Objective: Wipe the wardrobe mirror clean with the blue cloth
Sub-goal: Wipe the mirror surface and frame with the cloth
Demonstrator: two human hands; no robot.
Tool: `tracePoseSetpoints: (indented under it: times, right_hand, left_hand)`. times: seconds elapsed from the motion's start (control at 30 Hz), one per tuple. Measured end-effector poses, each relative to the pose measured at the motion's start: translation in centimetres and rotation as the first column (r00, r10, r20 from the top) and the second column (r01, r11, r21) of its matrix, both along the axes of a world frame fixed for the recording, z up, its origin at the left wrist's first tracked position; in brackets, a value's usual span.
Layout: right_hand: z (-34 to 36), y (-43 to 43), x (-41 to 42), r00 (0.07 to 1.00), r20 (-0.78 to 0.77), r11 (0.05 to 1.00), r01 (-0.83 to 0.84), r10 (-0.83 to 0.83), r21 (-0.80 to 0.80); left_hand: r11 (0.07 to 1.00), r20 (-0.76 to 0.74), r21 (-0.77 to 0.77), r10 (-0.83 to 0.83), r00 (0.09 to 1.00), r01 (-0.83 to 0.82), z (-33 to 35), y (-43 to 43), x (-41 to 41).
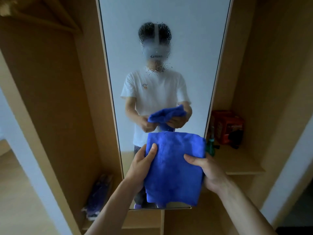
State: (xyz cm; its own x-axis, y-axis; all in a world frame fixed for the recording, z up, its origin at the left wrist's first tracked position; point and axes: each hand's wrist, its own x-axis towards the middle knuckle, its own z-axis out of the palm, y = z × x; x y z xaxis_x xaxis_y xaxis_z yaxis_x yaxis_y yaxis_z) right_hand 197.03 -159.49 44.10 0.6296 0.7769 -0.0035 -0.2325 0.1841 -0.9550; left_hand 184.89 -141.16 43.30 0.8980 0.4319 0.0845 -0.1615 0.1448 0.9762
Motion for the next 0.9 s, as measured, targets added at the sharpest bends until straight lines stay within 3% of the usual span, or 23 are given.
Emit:
tracePoseSetpoints:
  times: [0.13, 0.3, 0.37, 0.43, 0.5, 0.53, 0.7, 0.9]
  right_hand:
    - [0.7, 0.3, -0.1, 0.999, -0.033, 0.998, -0.02, 0.022, 0.052]
    - [1.8, 0.8, -0.2, 0.997, -0.075, 0.996, 0.001, 0.006, 0.09]
    - [1.9, 1.2, -0.3, 0.997, -0.077, 0.996, 0.031, -0.024, 0.087]
    - [1.8, 1.6, -0.5, 0.995, -0.081, 0.993, 0.07, -0.063, 0.09]
    - [1.7, 1.9, -0.7, 0.992, -0.077, 0.988, 0.104, -0.096, 0.118]
    - [1.8, 2.1, -0.8, 0.992, -0.073, 0.984, 0.113, -0.104, 0.138]
    - [2.5, 3.2, -1.2, 0.998, -0.038, 0.976, 0.064, -0.057, 0.206]
    - [3.7, 4.1, -1.6, 1.0, 0.008, 0.975, 0.0, -0.002, 0.224]
  left_hand:
    - [0.999, 0.043, 0.008, -0.041, 0.998, 0.041, 0.8, 0.0, 0.3]
    - [0.973, 0.004, 0.17, 0.156, 0.988, -0.155, 1.2, -0.2, 1.2]
    - [0.917, 0.009, 0.275, 0.296, 0.955, -0.287, 1.5, 0.1, 1.4]
    - [0.796, 0.055, 0.452, 0.426, 0.903, -0.403, 1.8, 0.4, 1.4]
    - [0.678, 0.099, 0.595, 0.471, 0.877, -0.432, 1.9, 0.6, 1.3]
    - [0.671, 0.093, 0.621, 0.449, 0.888, -0.405, 2.0, 0.5, 1.2]
    - [0.792, 0.057, 0.567, 0.235, 0.97, -0.225, 2.8, -1.3, 0.9]
    - [0.862, 0.125, 0.44, 0.219, 0.968, -0.252, 4.6, -1.2, 0.7]
